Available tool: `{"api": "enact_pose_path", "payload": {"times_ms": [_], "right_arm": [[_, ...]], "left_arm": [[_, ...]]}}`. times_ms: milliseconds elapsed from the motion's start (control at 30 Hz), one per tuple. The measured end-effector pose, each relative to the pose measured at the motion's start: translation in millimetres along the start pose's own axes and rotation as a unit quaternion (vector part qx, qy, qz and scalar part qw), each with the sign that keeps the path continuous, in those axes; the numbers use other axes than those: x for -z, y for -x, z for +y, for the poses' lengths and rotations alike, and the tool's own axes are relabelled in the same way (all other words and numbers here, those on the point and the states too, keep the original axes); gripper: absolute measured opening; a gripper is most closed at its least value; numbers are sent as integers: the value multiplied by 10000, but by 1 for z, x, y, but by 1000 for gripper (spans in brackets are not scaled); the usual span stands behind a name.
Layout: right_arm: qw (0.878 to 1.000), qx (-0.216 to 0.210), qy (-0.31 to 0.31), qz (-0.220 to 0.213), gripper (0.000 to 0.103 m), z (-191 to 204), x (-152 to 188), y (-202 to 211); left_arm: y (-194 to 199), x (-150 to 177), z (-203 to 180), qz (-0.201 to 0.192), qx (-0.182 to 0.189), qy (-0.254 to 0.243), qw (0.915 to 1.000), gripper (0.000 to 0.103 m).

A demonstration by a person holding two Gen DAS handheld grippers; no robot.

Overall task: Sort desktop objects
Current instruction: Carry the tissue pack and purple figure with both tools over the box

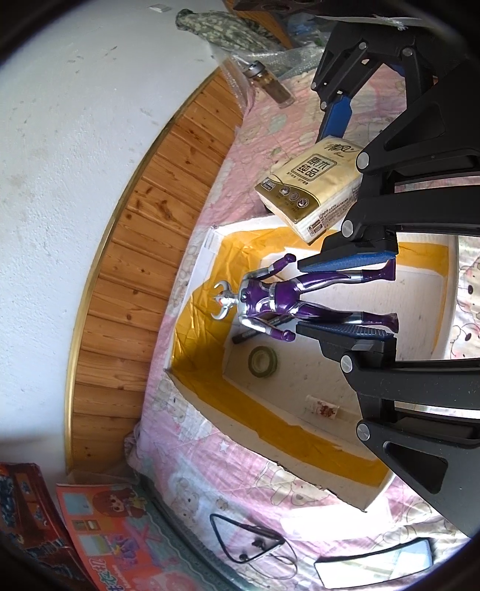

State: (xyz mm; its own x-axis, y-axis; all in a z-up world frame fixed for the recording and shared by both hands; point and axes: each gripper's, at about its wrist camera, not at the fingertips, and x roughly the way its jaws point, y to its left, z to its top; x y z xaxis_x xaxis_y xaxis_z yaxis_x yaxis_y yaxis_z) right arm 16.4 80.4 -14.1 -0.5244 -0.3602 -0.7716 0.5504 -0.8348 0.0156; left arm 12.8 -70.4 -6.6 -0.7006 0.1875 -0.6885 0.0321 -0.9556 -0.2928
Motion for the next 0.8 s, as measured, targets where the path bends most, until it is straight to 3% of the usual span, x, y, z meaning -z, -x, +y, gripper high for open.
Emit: {"api": "enact_pose_path", "payload": {"times_ms": [433,800], "right_arm": [[9998,-26,152,132,55,13,-12,-21],[9991,-12,251,336,55,20,-26,-46]], "left_arm": [[-19,-4,27,381,164,538,9977,27],[-29,-5,39,525,-64,670,9963,27]]}}
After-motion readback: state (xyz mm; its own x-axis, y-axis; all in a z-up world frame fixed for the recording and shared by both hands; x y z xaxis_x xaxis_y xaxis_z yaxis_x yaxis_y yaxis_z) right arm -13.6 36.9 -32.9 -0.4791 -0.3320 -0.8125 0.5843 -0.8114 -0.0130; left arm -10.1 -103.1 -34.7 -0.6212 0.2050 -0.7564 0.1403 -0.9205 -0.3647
